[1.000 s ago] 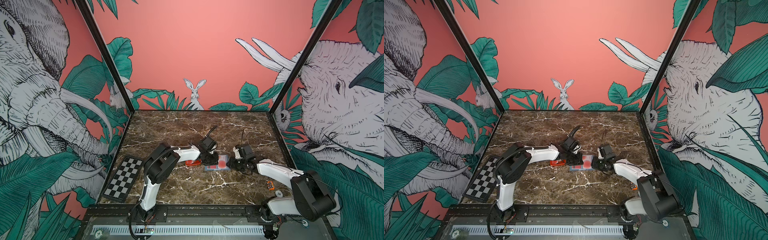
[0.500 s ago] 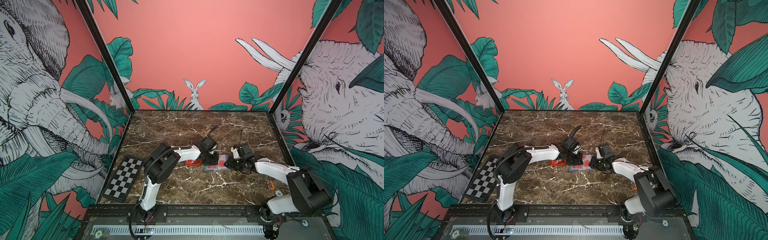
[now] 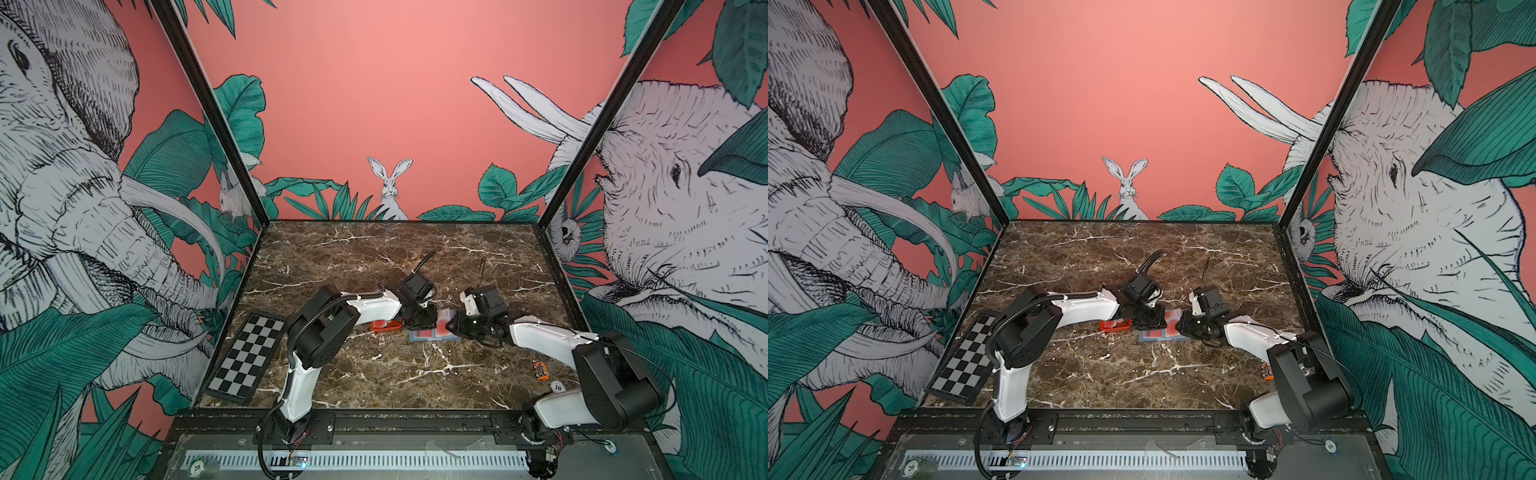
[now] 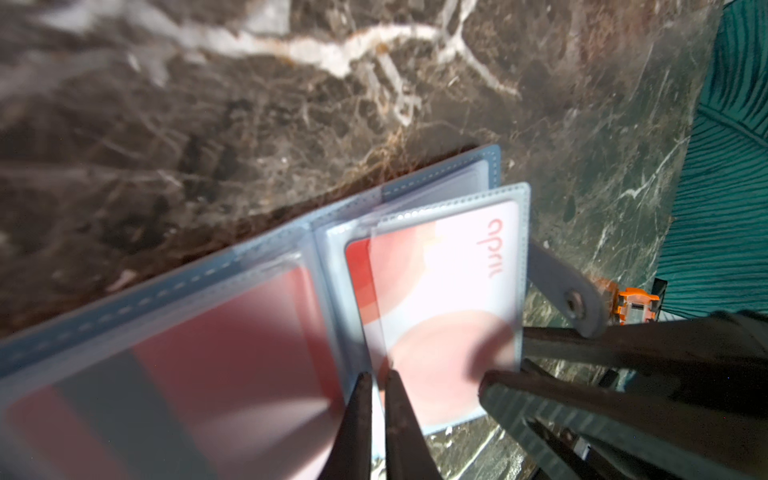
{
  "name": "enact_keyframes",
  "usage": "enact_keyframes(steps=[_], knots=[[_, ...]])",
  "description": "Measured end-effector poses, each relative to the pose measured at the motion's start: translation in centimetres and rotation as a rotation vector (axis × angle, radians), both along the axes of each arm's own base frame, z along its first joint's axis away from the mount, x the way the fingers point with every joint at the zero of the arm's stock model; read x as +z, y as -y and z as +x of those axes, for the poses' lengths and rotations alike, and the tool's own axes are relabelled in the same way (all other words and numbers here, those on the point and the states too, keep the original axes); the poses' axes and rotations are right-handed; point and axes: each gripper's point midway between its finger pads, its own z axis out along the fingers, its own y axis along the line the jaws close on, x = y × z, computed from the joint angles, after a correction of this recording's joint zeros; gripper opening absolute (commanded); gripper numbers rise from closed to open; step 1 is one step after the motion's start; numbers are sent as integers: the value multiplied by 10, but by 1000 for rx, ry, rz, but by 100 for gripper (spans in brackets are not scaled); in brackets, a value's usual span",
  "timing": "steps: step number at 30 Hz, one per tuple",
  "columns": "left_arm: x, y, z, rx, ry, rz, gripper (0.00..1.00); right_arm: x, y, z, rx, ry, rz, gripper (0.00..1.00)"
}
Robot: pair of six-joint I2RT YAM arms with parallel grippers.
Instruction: Put the credit cards into the card holder
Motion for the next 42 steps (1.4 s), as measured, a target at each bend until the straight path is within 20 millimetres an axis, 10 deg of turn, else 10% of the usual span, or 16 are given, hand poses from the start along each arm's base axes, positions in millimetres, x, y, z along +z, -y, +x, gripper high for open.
enact_keyframes(steps=[9,19,28,42], knots=[[50,-10,14,26,115,-74,25,14,-8,8,20,31,-23,21],[100,-65,31,124,216,-154,28,54,-37,21,84,126,-37,21],[97,-101,30,165,234,-146,29,60,-67,18,143,141,-56,21],[84,-75,15,87,188,-188,28,43,-19,15,15,91,-175,29]])
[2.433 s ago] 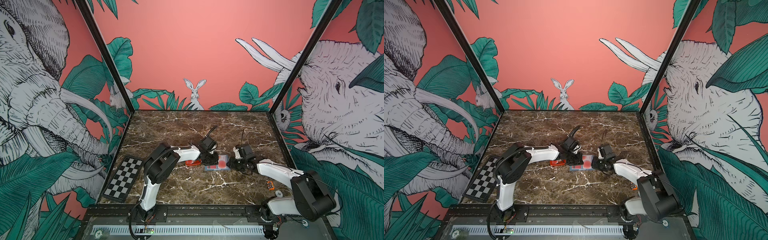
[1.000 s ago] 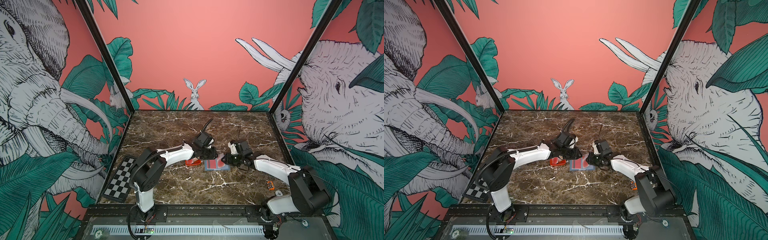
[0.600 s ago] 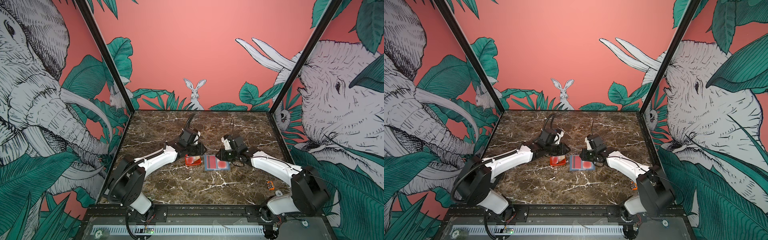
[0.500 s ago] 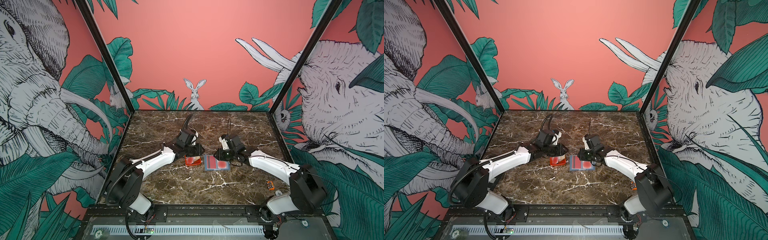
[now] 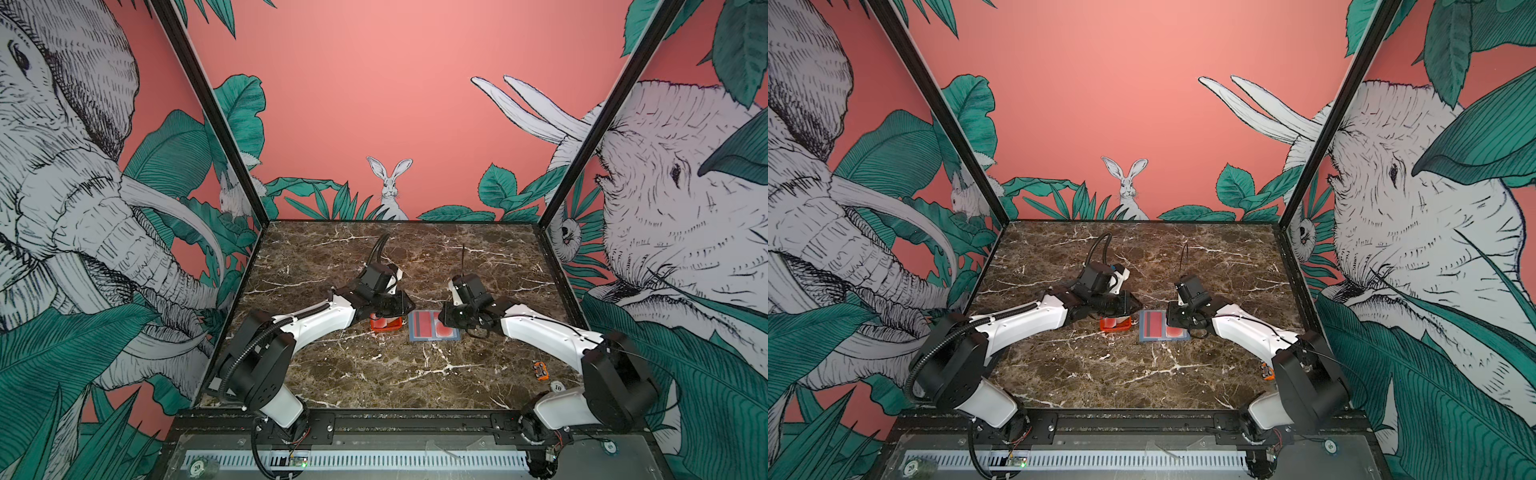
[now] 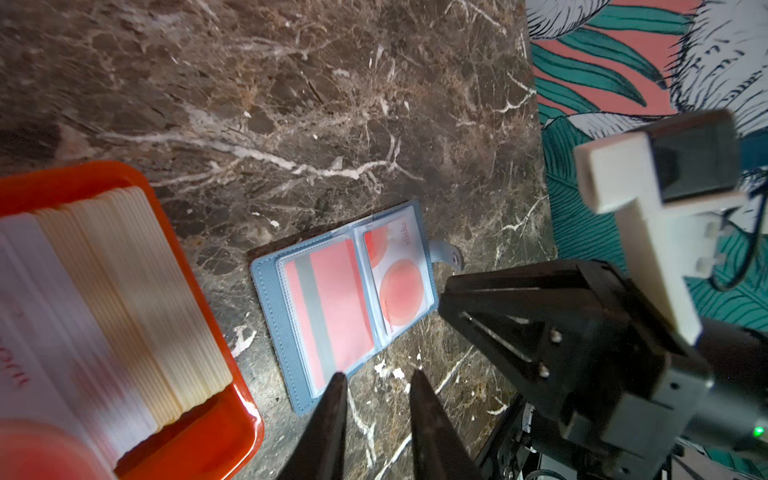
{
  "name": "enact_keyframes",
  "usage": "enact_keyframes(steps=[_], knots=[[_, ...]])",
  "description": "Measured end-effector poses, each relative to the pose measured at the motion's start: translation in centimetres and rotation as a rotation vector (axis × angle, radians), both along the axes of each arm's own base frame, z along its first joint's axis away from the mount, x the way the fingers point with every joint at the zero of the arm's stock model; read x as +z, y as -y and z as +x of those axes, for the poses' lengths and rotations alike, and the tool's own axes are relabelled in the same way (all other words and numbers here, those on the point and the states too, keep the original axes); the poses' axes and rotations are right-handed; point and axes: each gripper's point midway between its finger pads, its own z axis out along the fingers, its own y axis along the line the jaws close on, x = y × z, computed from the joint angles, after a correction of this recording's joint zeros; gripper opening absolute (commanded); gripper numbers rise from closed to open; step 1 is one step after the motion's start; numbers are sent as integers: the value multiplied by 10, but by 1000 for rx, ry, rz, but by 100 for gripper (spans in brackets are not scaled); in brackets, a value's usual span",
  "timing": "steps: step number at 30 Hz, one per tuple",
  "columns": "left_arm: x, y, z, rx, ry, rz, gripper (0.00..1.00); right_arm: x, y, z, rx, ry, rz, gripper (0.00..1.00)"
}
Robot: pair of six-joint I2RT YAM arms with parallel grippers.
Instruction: Put the credit cards into the card holder
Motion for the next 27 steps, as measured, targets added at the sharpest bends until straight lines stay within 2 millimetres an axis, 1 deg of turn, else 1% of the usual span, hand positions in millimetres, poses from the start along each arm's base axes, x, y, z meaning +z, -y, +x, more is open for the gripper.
enact_keyframes(steps=[3,4,5,8,11,12,15,17,19,20,21,22,23,24,27], knots=[[-1,8,-5,-21,-3,2,28,6,10,2,-32,0,-7,44],[1,11,-7,-28,0,0,27,9,13,3,-40,0,-9,47],[2,13,-7,-32,5,-2,27,11,16,4,-44,-4,-12,48],[9,23,-9,-48,23,-11,27,19,23,8,-64,-15,-10,47],[12,29,-12,-58,35,-9,27,18,33,9,-77,-20,-3,47],[11,30,-13,-62,36,-7,27,17,36,6,-77,-20,6,49],[8,36,-20,-78,37,3,27,14,46,-9,-80,-18,50,49],[7,40,-25,-90,38,7,26,16,50,-16,-82,-14,66,47],[7,43,-30,-102,42,7,26,25,54,-19,-79,2,67,48],[7,45,-31,-105,45,4,26,29,55,-20,-77,16,67,53],[8,46,-32,-108,51,-2,26,35,56,-21,-73,36,68,72],[8,47,-32,-111,55,-6,26,42,58,-22,-75,63,70,87],[7,48,-34,-114,57,-8,26,48,60,-23,-72,89,69,93],[5,47,-35,-115,56,-8,26,55,62,-25,-68,116,69,97],[3,45,-37,-115,53,-3,26,67,65,-30,-50,160,73,98]])
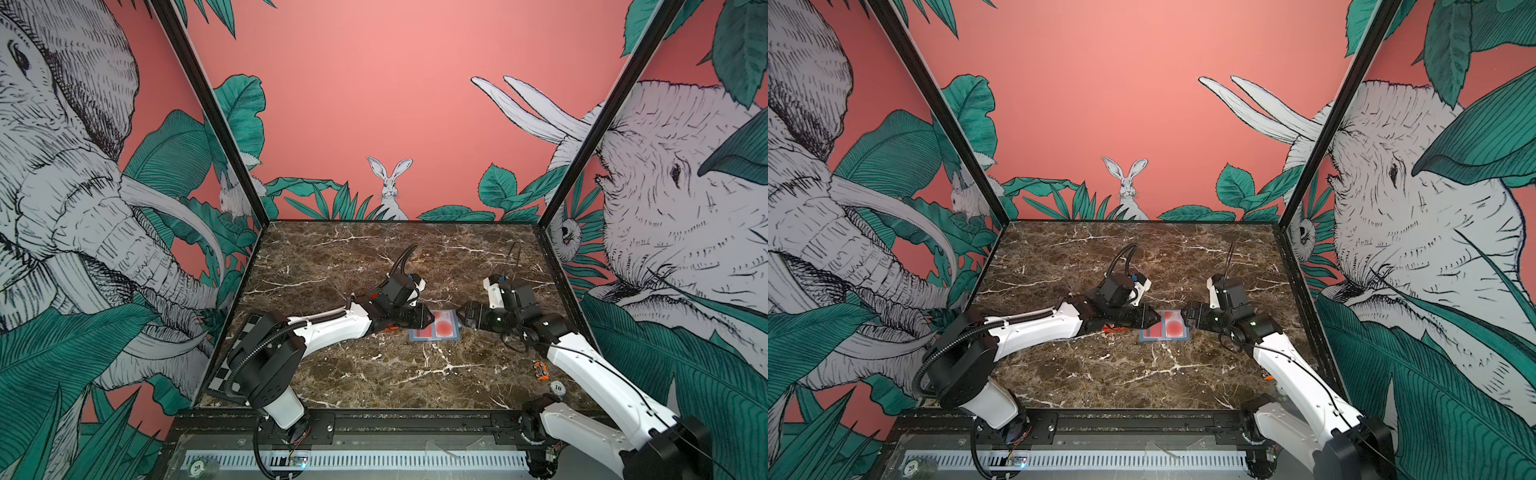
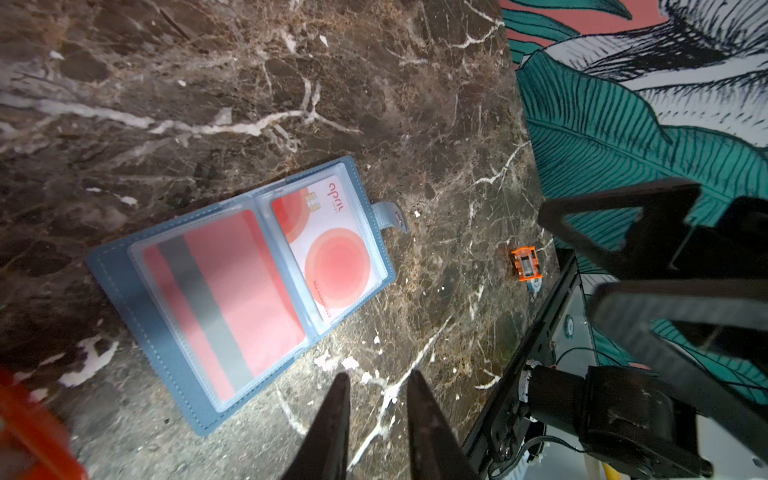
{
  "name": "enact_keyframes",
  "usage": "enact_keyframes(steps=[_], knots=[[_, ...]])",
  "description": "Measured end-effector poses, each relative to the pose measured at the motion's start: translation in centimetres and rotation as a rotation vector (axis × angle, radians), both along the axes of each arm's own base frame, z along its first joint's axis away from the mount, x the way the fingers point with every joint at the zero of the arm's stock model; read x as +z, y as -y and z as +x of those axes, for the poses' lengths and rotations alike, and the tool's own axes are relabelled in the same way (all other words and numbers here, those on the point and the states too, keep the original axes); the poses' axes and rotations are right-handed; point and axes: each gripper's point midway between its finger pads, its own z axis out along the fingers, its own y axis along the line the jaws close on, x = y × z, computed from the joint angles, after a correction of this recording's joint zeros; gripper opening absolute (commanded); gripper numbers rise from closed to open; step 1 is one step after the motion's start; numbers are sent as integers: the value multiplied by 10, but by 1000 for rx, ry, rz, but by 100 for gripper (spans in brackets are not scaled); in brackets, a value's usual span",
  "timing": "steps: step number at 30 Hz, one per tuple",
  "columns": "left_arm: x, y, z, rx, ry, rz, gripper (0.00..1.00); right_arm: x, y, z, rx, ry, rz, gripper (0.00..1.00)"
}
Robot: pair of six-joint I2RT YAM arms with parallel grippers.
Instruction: Put the credit cards into the card holder
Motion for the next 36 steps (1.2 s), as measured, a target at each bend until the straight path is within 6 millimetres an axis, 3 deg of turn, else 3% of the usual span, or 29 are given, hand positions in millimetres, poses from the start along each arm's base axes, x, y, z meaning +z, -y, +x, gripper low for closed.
enact_keyframes(steps=[5,13,23,27,30,36], knots=[[2,0,-2,-6,-7,-7,24,-2,-2,-6,7,-12,20,98],[-11,1,0,-4,-27,40,27,-56,-1,-21,-31,-120,36,90],[-51,13,13,6,-86,136,27,-73,-22,-15,-15,-168,39,82],[-56,17,14,4,-94,147,26,-71,-28,-14,-2,-158,51,79],[-57,20,16,3,-97,152,26,-70,-32,-11,3,-149,66,67],[-60,26,17,-1,-103,170,23,-70,-45,-6,14,-146,106,56]])
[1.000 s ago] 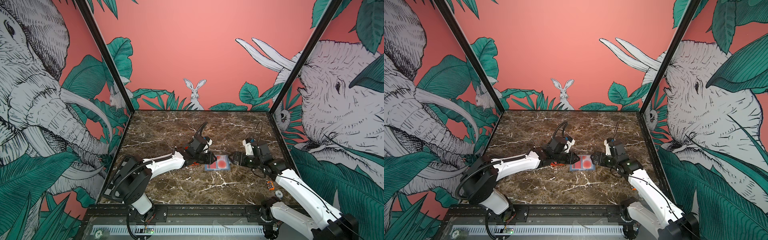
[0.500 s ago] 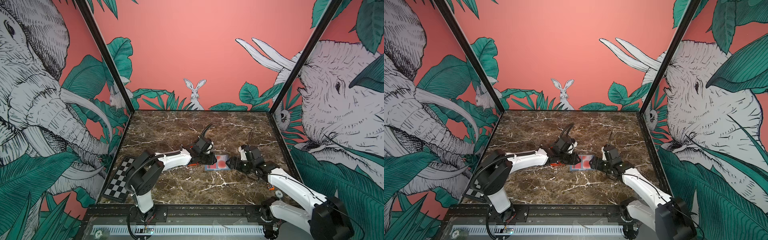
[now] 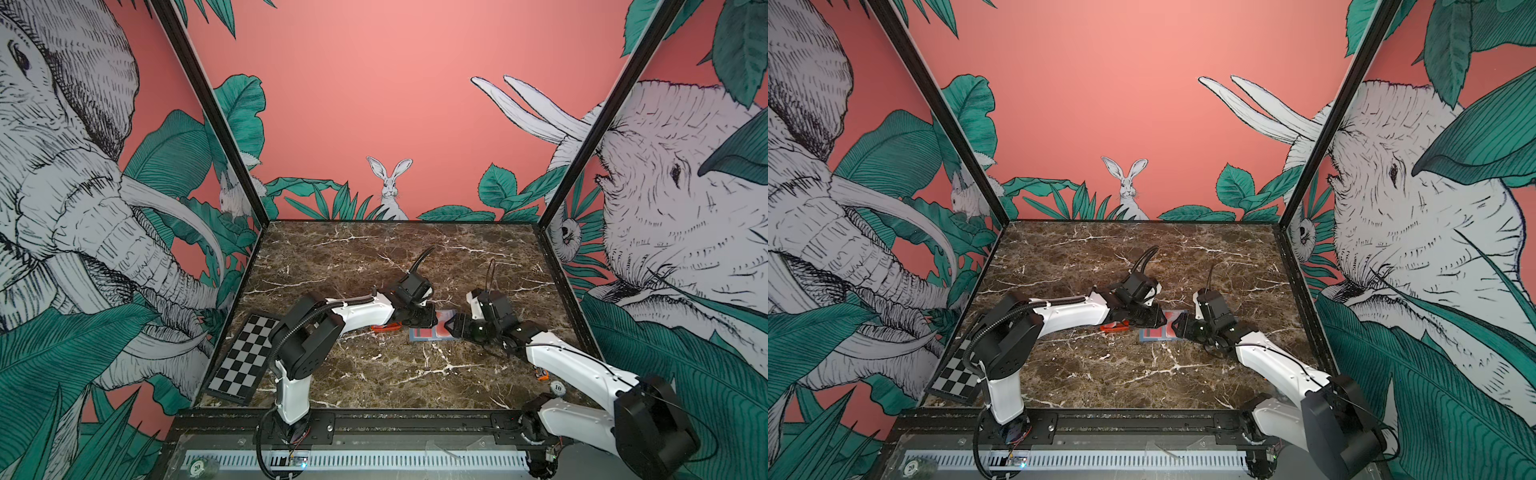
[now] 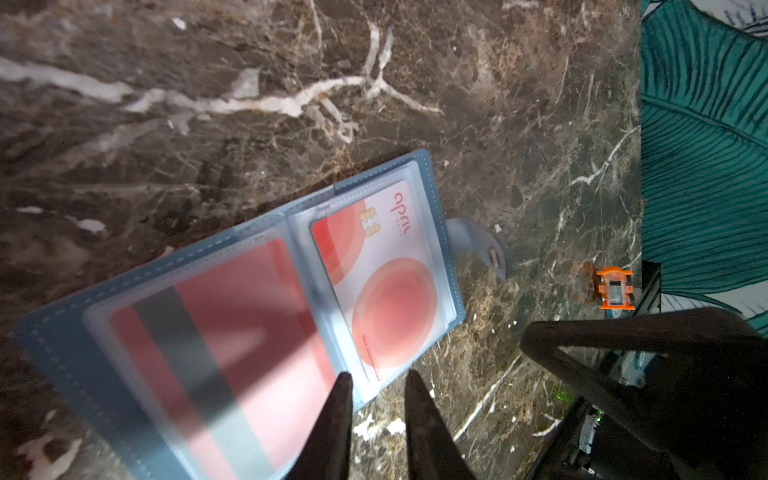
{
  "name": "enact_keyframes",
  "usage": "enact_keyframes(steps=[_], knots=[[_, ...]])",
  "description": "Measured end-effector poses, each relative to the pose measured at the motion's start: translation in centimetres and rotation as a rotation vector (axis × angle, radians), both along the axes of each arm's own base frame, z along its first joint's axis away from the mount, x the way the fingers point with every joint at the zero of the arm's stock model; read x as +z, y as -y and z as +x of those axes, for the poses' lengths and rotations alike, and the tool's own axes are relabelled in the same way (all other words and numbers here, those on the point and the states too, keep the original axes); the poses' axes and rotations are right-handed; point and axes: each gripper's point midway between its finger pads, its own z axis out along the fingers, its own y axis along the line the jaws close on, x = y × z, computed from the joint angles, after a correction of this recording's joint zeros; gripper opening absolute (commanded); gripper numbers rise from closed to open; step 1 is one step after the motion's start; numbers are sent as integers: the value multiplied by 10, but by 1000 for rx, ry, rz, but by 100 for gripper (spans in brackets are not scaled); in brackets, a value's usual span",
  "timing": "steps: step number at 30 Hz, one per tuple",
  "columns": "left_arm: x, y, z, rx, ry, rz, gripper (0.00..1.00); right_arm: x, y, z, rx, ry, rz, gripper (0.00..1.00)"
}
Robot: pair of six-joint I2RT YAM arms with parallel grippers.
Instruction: Put the credit cards into the card holder
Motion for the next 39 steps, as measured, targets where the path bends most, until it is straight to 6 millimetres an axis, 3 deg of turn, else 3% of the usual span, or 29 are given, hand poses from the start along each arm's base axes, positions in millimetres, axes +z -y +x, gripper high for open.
enact_keyframes(steps=[7,17,39], knots=[[-11,-1,-2,1,-10,35,19,-10,0,3,-20,-26,-13,41],[-24,6,0,-5,-27,59,15,-21,2,6,-46,-47,-31,34],[-33,8,2,-4,-42,81,7,-34,6,12,-61,-72,-46,36]])
